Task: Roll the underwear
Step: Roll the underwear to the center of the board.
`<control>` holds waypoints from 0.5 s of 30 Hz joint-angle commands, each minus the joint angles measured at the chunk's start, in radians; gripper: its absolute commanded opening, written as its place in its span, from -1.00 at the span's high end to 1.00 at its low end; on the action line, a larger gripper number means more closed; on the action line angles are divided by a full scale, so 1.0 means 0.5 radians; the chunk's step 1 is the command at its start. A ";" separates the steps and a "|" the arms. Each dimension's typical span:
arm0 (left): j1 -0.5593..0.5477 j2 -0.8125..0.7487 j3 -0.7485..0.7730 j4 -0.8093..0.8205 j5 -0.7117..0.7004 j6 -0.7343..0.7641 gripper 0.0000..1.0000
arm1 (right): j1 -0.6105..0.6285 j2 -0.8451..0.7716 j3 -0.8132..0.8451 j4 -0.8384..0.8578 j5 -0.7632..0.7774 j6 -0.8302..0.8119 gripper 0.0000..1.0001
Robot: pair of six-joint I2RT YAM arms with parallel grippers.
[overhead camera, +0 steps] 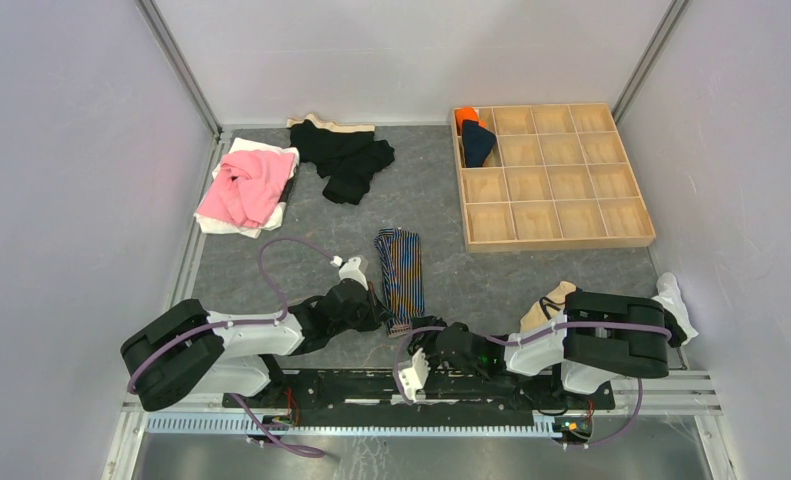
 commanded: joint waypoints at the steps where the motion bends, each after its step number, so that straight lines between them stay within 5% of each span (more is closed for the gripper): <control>1: 0.000 0.058 -0.075 -0.174 -0.044 0.123 0.96 | 0.005 0.034 -0.026 -0.085 -0.022 0.071 0.37; 9: 0.060 0.002 -0.036 -0.214 -0.121 0.195 0.95 | 0.006 -0.060 -0.004 -0.196 -0.052 0.190 0.95; 15: 0.062 -0.364 0.070 -0.475 -0.296 0.247 0.62 | 0.005 -0.219 0.096 -0.464 -0.193 0.391 0.99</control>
